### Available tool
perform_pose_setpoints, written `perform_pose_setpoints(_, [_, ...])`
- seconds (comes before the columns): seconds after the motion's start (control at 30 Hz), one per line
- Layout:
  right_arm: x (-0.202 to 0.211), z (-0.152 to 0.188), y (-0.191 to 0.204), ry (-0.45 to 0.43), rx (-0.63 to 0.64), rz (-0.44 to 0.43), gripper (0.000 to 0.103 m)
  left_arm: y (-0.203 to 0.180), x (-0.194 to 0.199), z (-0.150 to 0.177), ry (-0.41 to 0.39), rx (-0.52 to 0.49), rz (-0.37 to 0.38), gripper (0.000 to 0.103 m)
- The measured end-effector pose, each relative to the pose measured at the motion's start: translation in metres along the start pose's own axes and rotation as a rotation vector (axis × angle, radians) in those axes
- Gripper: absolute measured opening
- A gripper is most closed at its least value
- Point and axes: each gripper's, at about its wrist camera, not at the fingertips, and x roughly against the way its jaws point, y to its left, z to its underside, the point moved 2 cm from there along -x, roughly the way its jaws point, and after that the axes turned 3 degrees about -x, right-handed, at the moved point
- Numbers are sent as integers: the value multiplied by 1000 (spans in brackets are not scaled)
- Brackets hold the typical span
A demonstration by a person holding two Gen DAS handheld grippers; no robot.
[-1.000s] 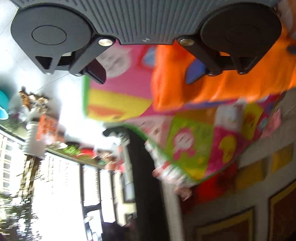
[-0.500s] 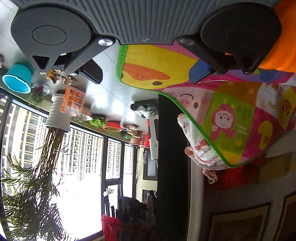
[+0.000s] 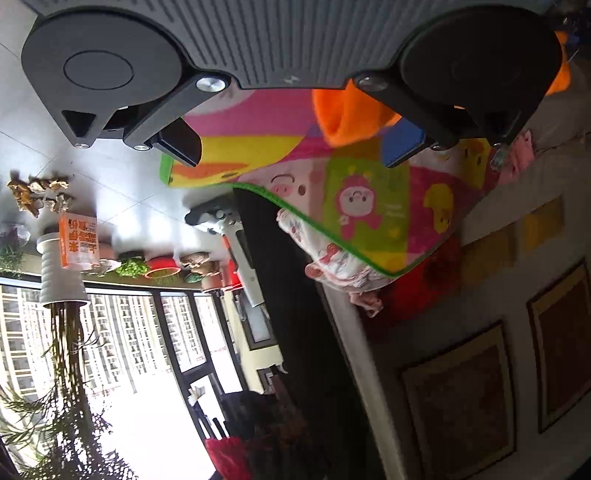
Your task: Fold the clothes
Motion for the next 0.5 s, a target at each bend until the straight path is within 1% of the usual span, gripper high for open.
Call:
perform_pose_setpoints(0.03, [7, 12, 9, 26, 2, -13, 103, 0, 0, 0, 0, -2, -1, 103])
perform_pose_setpoints(0.1, [16, 34, 28, 28, 94, 5, 103, -1, 0, 0, 2, -7, -4, 103])
perform_pose_setpoints(0.17, [21, 43, 47, -22, 245, 61, 103, -3, 1, 0, 3, -11, -11, 103])
perform_pose_setpoints(0.23, [21, 35, 48, -29, 252, 81, 103, -13, 2, 0, 2, -5, -15, 103])
perform_pose_setpoints(0.33, [27, 12, 30, -52, 270, 138, 103, -36, 0, 2, 0, 29, 7, 103])
perform_pose_setpoints(0.43, [43, -14, -5, -68, 309, 252, 102, -76, 0, 4, 18, -31, 86, 103])
perform_pose_setpoints(0.5, [51, -20, -38, -55, 257, 328, 102, -96, -6, 3, 27, -65, 111, 103])
